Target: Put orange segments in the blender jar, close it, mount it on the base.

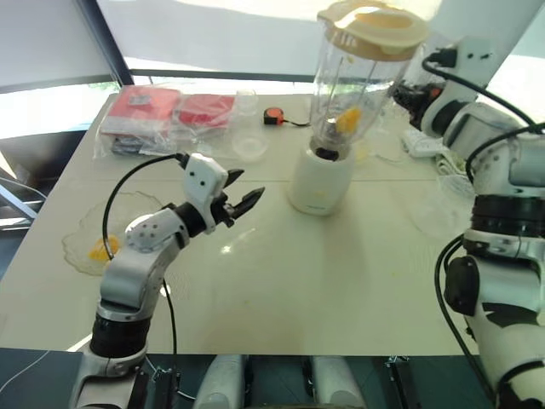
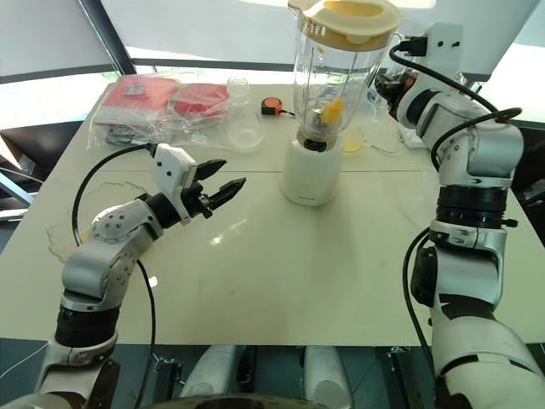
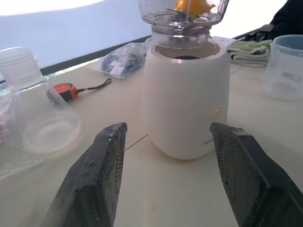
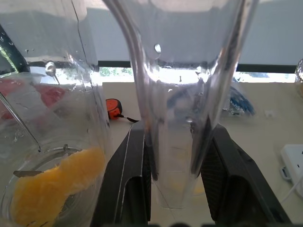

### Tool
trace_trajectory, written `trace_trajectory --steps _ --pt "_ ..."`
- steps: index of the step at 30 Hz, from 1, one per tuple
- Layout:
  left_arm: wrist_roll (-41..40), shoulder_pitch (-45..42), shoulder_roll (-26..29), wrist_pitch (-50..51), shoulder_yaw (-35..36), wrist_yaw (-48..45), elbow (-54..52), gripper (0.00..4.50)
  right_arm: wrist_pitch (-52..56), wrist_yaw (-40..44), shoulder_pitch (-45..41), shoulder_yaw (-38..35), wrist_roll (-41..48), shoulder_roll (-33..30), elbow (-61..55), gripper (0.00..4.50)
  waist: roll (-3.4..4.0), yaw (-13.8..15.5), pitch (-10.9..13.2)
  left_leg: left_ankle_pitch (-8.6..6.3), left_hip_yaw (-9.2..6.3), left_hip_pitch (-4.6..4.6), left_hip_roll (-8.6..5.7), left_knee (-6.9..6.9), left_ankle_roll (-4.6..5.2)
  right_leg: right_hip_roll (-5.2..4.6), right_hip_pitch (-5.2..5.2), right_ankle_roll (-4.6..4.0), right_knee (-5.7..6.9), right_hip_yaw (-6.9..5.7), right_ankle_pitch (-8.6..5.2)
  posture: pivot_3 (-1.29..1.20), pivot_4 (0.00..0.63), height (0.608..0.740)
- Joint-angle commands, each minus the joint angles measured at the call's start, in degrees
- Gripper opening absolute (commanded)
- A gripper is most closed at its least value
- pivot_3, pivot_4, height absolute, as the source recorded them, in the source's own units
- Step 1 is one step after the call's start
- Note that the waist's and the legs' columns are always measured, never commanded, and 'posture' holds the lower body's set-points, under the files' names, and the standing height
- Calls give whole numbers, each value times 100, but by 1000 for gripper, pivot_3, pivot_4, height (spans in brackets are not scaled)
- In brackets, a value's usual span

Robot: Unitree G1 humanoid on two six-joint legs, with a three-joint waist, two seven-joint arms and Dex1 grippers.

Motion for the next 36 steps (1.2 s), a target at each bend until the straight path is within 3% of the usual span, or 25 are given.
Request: trace_trajectory --steps 1,17,25,36 --pt "-106 -196 75 7 31 30 -168 2906 41 78 -4 -26 73 -50 -646 887 0 13 0 0 -1 0 0 0 0 0 0 0 0 0 0 0 150 740" --pt "-116 -456 234 -71 -108 -40 127 2906 126 402 466 -51 -52 -316 -714 887 3 5 -4 3 -3 5 1 5 -3 7 6 -1 4 -2 4 0 150 740" --pt "-77 -405 233 -160 -185 -67 194 2906 73 971 590 118 -5 -344 -286 887 2 2 -4 3 -2 4 1 5 -3 7 7 -1 2 -3 4 0 150 740" --pt "-70 -339 218 -144 -164 17 148 2906 567 291 709 82 -110 81 -918 887 1 -18 -6 7 -4 13 7 8 -11 11 10 -4 12 -1 6 0 150 740"
